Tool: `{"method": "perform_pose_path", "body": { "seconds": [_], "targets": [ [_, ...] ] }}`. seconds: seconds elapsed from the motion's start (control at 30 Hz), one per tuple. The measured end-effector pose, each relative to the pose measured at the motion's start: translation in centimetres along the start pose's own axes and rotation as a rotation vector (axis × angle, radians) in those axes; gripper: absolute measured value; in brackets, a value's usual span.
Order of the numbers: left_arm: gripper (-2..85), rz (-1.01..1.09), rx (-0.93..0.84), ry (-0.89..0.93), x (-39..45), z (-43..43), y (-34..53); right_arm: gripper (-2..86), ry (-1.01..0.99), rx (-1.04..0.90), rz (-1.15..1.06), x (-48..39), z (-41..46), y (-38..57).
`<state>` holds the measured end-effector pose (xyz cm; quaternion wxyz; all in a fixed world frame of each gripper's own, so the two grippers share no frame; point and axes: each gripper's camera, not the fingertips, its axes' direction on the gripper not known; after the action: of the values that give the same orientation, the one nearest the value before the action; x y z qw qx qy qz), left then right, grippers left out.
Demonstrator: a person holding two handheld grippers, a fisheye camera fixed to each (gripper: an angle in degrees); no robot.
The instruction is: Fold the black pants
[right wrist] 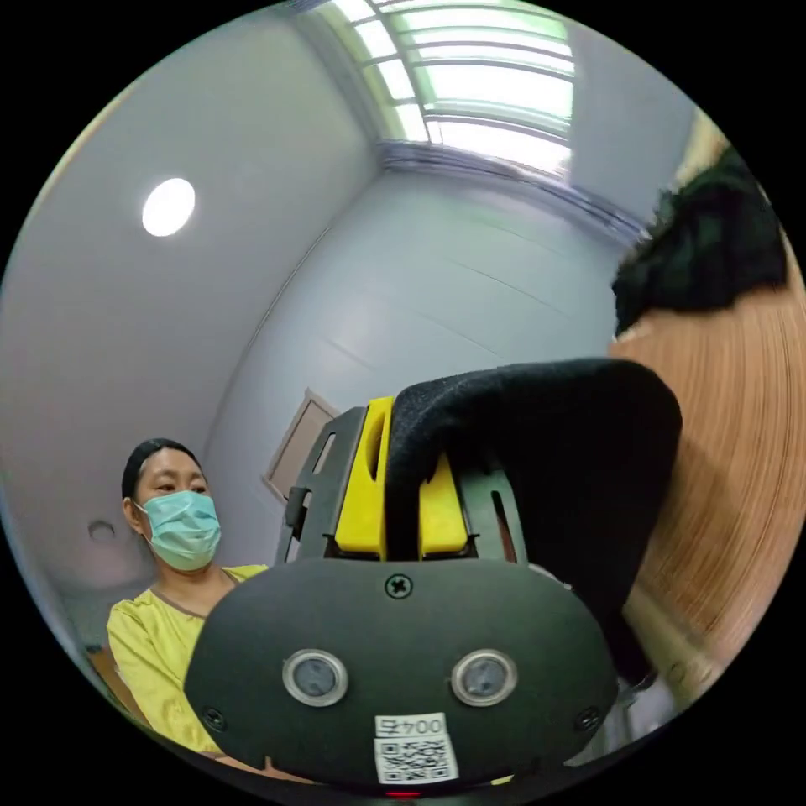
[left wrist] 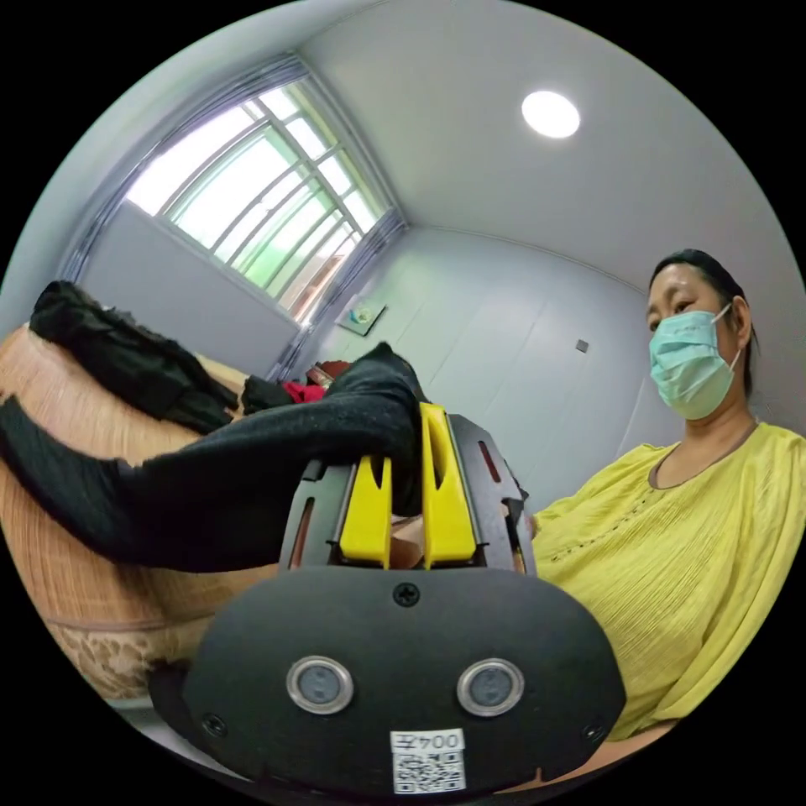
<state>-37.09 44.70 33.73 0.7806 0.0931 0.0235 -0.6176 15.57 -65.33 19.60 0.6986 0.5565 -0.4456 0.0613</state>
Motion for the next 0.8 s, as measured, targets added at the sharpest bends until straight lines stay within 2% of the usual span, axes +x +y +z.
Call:
{"method": "perform_pose_path", "body": {
  "seconds": [0.1, 0.23, 0.27, 0.33, 0.43, 0.63, 0.8],
  "targets": [
    [10.4, 0.057, 0.034, 0.108, 1.3, 0.9, -1.3, 5.0, 0.050, -0.044, -0.225, -9.5, 1.2, -5.2],
    [13.8, -0.011, 0.037, 0.056, 0.5, 1.3, 1.4, 5.0, 0.030, -0.057, -0.445, -19.4, 0.6, -8.8],
    [14.1, -0.016, 0.037, 0.033, 0.5, 1.3, 2.1, 5.0, 0.025, -0.055, -0.465, -20.5, 0.3, -9.0],
    [15.3, 0.010, -0.012, -0.135, 0.7, 1.7, 4.7, 4.9, 0.010, -0.059, -0.523, -24.1, -1.0, -9.6],
    [16.9, 0.013, -0.120, -0.227, 0.1, 3.4, 7.8, 4.9, -0.014, -0.079, -0.596, -28.3, -3.0, -9.6],
    [20.2, 0.072, -0.334, -0.263, 0.4, 10.4, 11.7, 4.9, -0.183, -0.119, -0.791, -37.0, -7.8, -9.0],
    [24.0, 0.180, -0.362, -0.239, 1.5, 16.3, 12.5, 4.9, -0.159, -0.136, -0.842, -42.6, -8.2, -9.1]
  ]
}}
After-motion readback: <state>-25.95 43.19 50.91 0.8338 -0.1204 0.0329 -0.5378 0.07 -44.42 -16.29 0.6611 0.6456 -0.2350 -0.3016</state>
